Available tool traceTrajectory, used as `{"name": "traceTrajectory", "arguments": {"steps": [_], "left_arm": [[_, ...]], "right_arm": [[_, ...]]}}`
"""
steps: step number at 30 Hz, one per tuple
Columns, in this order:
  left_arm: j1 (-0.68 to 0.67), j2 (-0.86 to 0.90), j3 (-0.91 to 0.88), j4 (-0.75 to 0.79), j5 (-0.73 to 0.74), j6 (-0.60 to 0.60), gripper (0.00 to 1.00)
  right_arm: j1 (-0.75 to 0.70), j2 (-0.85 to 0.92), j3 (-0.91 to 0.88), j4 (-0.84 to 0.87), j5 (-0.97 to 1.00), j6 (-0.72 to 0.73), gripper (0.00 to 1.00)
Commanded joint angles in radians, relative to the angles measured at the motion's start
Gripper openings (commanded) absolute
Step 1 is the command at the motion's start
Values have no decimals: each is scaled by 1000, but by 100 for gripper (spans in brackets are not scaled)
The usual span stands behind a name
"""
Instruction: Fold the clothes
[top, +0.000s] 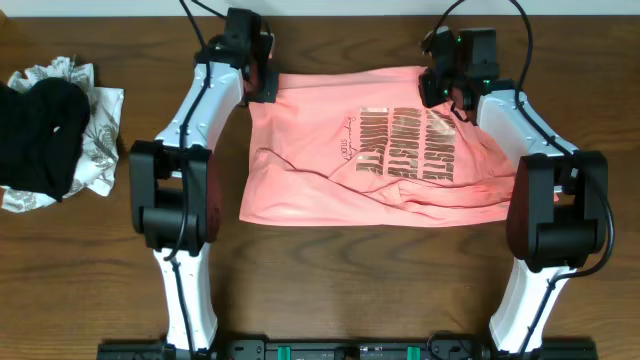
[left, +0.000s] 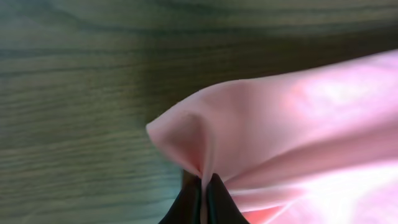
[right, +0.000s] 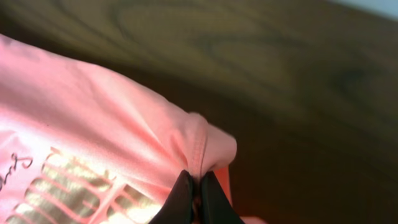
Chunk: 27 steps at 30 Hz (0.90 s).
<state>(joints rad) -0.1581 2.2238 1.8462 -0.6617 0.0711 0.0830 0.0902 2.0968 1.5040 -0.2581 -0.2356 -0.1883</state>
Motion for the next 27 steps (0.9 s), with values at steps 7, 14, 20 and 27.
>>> {"name": "traceTrajectory", "arguments": {"steps": [7, 14, 20, 27], "left_arm": [[7, -143, 13, -91, -12, 5, 6], [7, -148, 13, -185, -12, -6, 6], [6, -148, 13, -272, -10, -59, 6], [6, -149, 13, -353, 48, -59, 6]], "right_arm": [[8, -84, 15, -178, -5, 1, 1], [8, -168, 14, -345, -3, 0, 1], [11, -180, 14, -459, -5, 1, 1], [16, -182, 14, -558, -5, 2, 1]]}}
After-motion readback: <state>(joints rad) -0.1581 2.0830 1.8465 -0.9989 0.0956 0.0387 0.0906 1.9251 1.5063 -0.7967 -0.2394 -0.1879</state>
